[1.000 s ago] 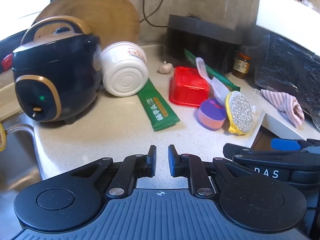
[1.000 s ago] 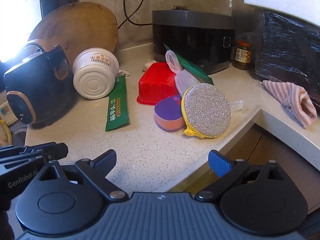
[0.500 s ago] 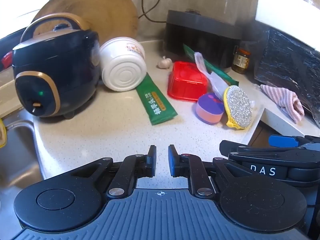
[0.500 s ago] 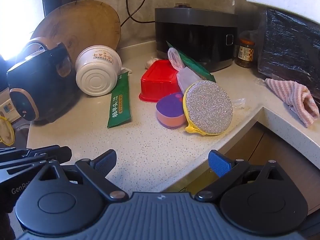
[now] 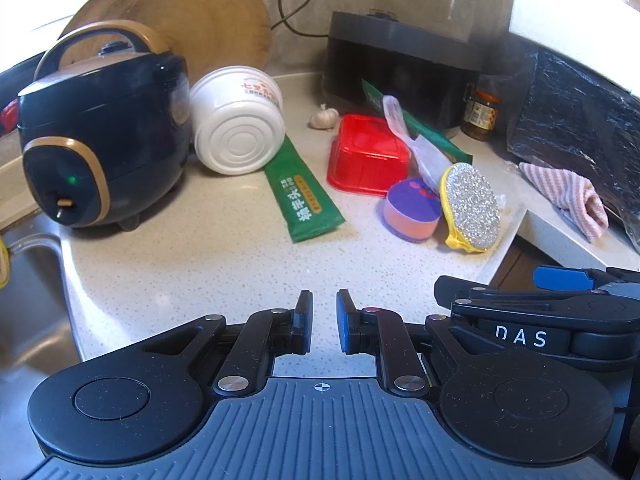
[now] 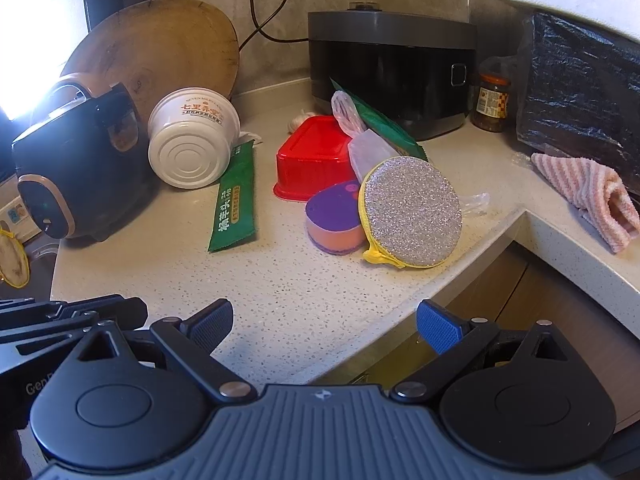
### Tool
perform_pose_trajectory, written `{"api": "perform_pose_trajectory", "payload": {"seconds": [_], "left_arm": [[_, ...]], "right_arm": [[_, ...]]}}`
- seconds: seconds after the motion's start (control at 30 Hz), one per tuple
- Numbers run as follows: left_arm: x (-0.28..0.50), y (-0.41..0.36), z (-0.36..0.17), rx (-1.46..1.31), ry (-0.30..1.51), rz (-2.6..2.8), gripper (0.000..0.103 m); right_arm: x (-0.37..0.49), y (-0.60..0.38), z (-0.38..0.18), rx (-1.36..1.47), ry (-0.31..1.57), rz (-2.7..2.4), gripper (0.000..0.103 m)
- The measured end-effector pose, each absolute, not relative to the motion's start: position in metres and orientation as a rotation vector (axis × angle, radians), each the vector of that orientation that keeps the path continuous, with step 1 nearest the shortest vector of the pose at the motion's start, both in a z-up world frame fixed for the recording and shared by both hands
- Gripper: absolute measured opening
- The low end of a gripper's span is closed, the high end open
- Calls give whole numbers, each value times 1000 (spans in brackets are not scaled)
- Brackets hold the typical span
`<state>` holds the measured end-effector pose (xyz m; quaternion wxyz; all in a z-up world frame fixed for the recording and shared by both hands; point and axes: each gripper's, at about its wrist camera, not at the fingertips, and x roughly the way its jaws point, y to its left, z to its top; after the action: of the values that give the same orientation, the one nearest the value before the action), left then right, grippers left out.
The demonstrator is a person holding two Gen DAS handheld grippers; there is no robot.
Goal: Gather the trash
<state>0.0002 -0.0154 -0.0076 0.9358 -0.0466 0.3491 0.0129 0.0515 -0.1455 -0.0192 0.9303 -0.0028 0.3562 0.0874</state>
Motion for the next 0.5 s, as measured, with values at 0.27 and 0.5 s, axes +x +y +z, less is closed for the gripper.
{"api": "perform_pose_trajectory", "payload": {"seconds": [0.27, 0.5], "left_arm": [[3, -19, -8, -94, 725, 29, 17], [1, -23, -8, -98, 729, 26, 17]], "right_arm": [[54, -150, -22, 4, 740, 183, 99], [53, -151, -22, 7, 744, 190, 99]]}}
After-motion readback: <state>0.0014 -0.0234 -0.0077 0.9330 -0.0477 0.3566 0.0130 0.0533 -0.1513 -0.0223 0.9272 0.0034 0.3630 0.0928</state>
